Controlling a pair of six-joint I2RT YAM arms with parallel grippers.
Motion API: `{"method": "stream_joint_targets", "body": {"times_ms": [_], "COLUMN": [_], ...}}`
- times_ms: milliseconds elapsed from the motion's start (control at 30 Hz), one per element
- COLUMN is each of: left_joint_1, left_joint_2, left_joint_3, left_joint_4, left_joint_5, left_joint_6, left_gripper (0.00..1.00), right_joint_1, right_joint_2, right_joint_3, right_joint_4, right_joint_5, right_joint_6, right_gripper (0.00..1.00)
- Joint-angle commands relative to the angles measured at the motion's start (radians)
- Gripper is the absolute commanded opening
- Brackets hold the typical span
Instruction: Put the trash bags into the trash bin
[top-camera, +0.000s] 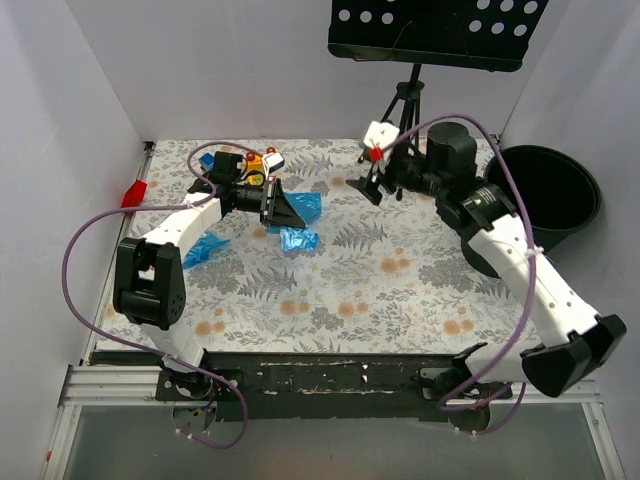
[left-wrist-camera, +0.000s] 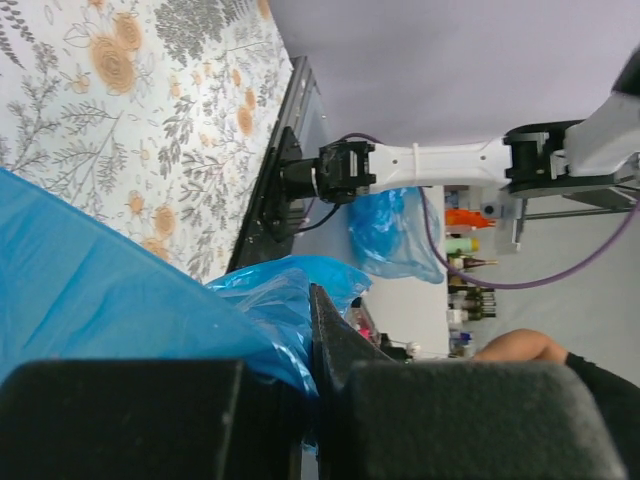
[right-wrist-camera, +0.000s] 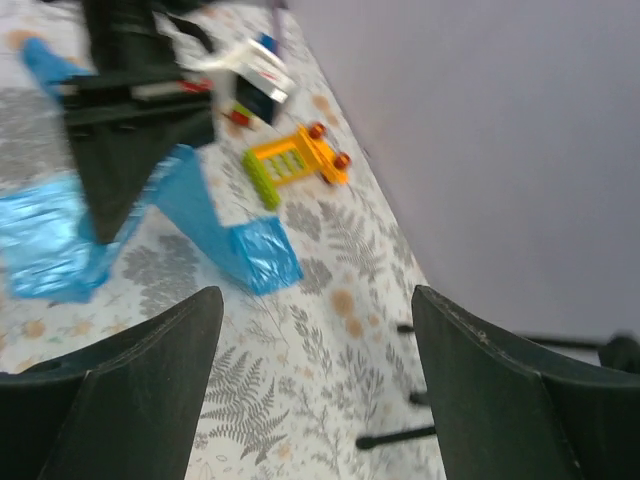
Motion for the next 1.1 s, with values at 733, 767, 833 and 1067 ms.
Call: {"method": "stream_joint_targets", "body": {"times_ms": [733, 767, 833, 1067], "left_joint_1": [0.033, 0.033, 0.033, 0.032], "left_joint_2": [-0.054, -0.055, -0.057, -0.049], "left_joint_3": [-0.091, -0.091, -0.091, -0.096], "left_joint_4": [0.137, 0.14, 0.144, 0.17], "left_joint_5": [0.143, 0.144, 0.147, 0.161], "left_joint_6": [-0.217, -0.22, -0.222, -0.246], "left_gripper": [0.0, 0.0, 0.0, 0.0], "right_joint_1": [0.239, 0.24, 0.242, 0.251], "right_joint_2": [0.221, 0.227, 0.236, 0.273], "right_joint_3": [0.097, 0.103, 0.117, 0.139], "right_joint_4": [-0.489, -0.5, -0.518, -0.555], "right_joint_5": [-0.398, -0.401, -0.408, -0.434], "right_joint_6": [-0.827, -0.833, -0.843, -0.87], "right_gripper": [0.58, 0.57, 0.54, 0.48]}}
